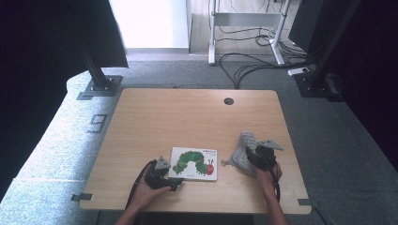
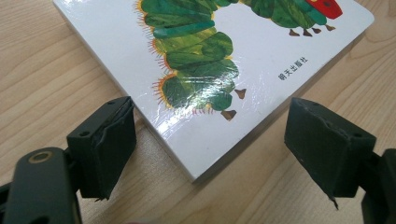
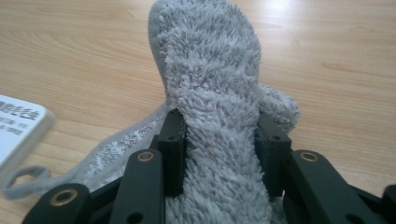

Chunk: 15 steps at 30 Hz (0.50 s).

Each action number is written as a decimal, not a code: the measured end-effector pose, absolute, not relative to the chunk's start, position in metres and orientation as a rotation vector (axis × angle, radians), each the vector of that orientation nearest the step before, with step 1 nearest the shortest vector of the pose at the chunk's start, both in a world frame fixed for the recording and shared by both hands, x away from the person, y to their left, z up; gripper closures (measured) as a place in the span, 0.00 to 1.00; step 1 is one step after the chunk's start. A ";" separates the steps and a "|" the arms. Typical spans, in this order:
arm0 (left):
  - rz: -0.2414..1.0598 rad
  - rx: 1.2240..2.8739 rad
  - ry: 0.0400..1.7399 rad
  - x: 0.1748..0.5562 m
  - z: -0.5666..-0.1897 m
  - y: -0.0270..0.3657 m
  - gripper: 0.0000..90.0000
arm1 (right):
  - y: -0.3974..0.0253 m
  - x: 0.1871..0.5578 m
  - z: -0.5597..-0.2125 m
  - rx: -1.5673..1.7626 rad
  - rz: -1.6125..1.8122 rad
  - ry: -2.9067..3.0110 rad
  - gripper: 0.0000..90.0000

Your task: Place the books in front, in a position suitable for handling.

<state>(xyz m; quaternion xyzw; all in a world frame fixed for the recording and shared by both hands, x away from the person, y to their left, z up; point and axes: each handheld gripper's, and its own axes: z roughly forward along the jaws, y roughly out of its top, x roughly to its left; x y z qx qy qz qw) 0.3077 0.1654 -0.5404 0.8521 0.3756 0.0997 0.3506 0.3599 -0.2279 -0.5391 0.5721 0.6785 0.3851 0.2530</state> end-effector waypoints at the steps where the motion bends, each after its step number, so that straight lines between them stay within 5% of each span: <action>1: 0.256 2.207 0.972 0.308 -0.540 0.166 0.19 | -0.228 0.361 -0.540 1.557 1.044 1.848 0.66; 8: 0.254 2.208 0.970 0.308 -0.540 0.166 0.19 | -0.223 0.353 -0.523 1.487 1.074 1.752 0.39; 15: 0.257 2.207 0.969 0.307 -0.540 0.166 0.19 | -0.203 0.341 -0.504 1.384 1.154 1.781 0.36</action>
